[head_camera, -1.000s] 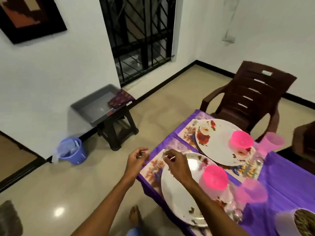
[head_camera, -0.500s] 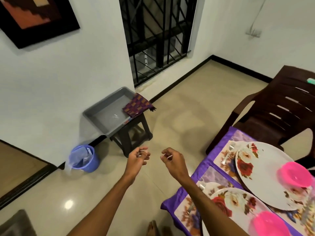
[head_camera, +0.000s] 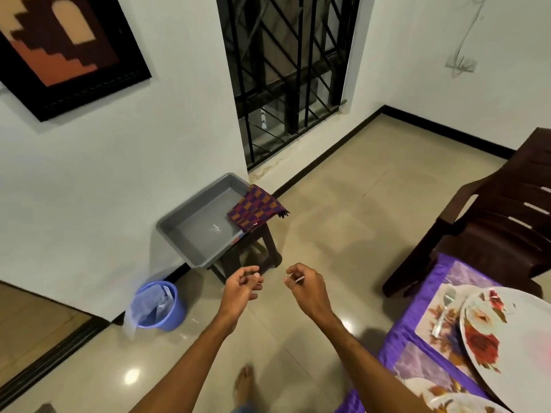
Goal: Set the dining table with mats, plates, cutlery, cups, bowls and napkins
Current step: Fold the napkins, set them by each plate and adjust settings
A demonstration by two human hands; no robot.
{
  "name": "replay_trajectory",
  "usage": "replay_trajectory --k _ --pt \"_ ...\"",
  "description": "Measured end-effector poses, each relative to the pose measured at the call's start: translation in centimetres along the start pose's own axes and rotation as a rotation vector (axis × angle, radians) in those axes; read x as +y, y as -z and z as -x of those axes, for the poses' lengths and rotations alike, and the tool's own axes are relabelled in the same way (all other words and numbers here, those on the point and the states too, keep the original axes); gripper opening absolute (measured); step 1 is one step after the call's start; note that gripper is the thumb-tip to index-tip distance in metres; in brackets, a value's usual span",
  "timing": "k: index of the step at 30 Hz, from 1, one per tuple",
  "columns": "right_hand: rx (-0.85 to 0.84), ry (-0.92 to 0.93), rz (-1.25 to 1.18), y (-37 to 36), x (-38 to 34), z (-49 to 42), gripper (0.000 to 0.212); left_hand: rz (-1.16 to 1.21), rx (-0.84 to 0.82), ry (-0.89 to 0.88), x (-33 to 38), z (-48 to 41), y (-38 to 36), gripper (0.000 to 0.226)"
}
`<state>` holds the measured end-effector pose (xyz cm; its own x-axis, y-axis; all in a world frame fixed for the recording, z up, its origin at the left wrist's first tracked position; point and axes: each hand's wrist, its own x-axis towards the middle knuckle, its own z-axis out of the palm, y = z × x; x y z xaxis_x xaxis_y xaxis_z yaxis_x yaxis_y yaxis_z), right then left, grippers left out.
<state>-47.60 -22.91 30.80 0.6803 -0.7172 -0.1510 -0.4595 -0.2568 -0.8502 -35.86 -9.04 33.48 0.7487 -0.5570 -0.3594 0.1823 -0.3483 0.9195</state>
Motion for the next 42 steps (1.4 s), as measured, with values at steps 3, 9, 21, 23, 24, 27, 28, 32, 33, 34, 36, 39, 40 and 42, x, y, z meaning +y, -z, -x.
replay_trajectory --k 3,9,21,23,24,27,28,32,33,34,36,39,40,42 --pt "-0.004 -0.045 0.007 -2.5 -0.4 -3.7 0.014 0.022 0.001 0.029 0.1 -4.6 2.1 0.019" --pt "-0.002 -0.174 -0.029 -7.3 -2.1 -12.7 0.017 0.011 0.008 0.106 0.5 -14.4 7.1 0.021" --pt "0.019 -0.482 -0.2 -11.1 1.4 -33.4 0.022 0.208 0.122 0.531 -2.1 -37.7 8.5 0.022" --pt "0.002 -0.519 -0.218 -11.7 3.7 -37.6 0.026 0.22 0.16 0.606 -3.6 -41.9 7.5 0.025" --pt "0.001 -0.549 -0.231 -12.1 4.9 -39.5 0.029 0.221 0.174 0.636 -4.4 -43.8 6.9 0.028" --pt "0.003 -0.628 -0.261 -13.2 7.7 -44.1 0.042 0.22 0.2 0.741 -6.2 -48.0 5.6 0.032" --pt "0.016 -0.636 -0.244 -13.5 8.5 -45.3 0.046 0.222 0.201 0.767 -6.7 -49.1 5.3 0.031" --pt "0.049 -0.594 -0.121 -13.9 11.5 -50.3 0.058 0.306 0.181 0.841 -8.2 -52.9 3.7 0.018" --pt "0.037 -0.603 -0.121 -13.9 12.1 -51.8 0.059 0.346 0.178 0.865 -8.5 -53.6 3.3 0.015" --pt "0.005 -0.627 -0.146 -13.9 12.7 -53.3 0.061 0.396 0.171 0.892 -8.8 -54.5 3.1 0.016" --pt "-0.12 -0.703 -0.223 -13.8 13.5 -56.0 0.061 0.489 0.143 0.95 -9.1 -55.5 2.9 0.027" --pt "-0.361 -0.78 -0.284 -13.9 14.8 -58.9 0.055 0.564 0.187 0.996 -9.7 -56.5 3.2 0.039" --pt "-0.416 -0.794 -0.301 -14.0 15.5 -59.5 0.055 0.604 0.202 1.0 -9.9 -56.6 3.3 0.041" --pt "-0.482 -0.809 -0.375 -14.1 16.3 -59.9 0.053 0.684 0.225 0.979 -9.9 -56.4 3.7 0.043"
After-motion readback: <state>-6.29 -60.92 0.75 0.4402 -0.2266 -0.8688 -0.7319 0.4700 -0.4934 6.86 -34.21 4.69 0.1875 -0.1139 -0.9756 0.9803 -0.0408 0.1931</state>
